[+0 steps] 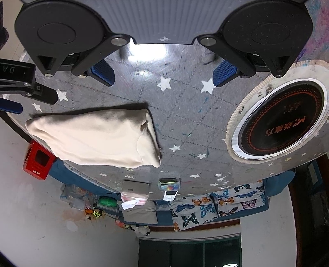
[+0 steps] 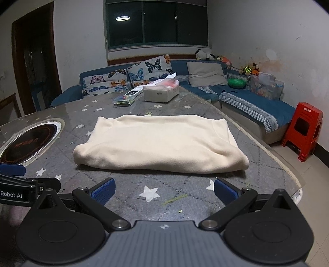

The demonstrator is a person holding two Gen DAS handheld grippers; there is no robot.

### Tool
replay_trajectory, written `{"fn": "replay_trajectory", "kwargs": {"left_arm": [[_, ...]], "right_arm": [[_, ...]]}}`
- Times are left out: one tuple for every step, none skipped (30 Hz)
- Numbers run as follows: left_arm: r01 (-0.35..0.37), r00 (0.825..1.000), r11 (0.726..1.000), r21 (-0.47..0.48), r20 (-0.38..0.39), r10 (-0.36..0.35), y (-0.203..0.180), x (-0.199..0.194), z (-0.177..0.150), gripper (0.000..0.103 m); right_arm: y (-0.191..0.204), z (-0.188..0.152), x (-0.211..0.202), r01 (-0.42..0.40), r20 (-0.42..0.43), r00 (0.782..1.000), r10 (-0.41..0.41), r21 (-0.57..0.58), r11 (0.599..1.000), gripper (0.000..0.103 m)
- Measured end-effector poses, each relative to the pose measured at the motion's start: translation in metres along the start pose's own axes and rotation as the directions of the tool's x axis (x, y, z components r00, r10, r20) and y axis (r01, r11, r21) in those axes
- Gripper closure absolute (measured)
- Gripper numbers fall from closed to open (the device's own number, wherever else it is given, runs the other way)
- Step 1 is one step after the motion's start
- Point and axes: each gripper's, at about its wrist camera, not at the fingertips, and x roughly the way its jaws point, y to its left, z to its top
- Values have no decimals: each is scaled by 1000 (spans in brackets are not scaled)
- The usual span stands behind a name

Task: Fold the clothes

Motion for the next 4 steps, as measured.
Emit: {"fn": "replay_trajectory", "kwargs": {"left_arm": [[0, 1000, 1000, 0, 1, 0, 0, -1, 0, 0], [-1, 1000, 1000, 0, 1, 1, 0, -2, -1, 0], [-1, 1000, 1000, 0, 2, 1, 0, -3, -1, 0], [-2, 1000, 1000, 0, 2, 2, 0, -4, -2, 0]], "right_arm": [[1, 0, -2, -3, 3, 1000, 3, 0, 1000, 0], [1, -1, -3, -5, 5, 1000, 5, -1, 1000, 0], [2, -1, -4, -6, 5, 1000, 6, -1, 1000, 0], [2, -1, -4, -7, 6, 1000, 7, -1, 1000, 0]]}}
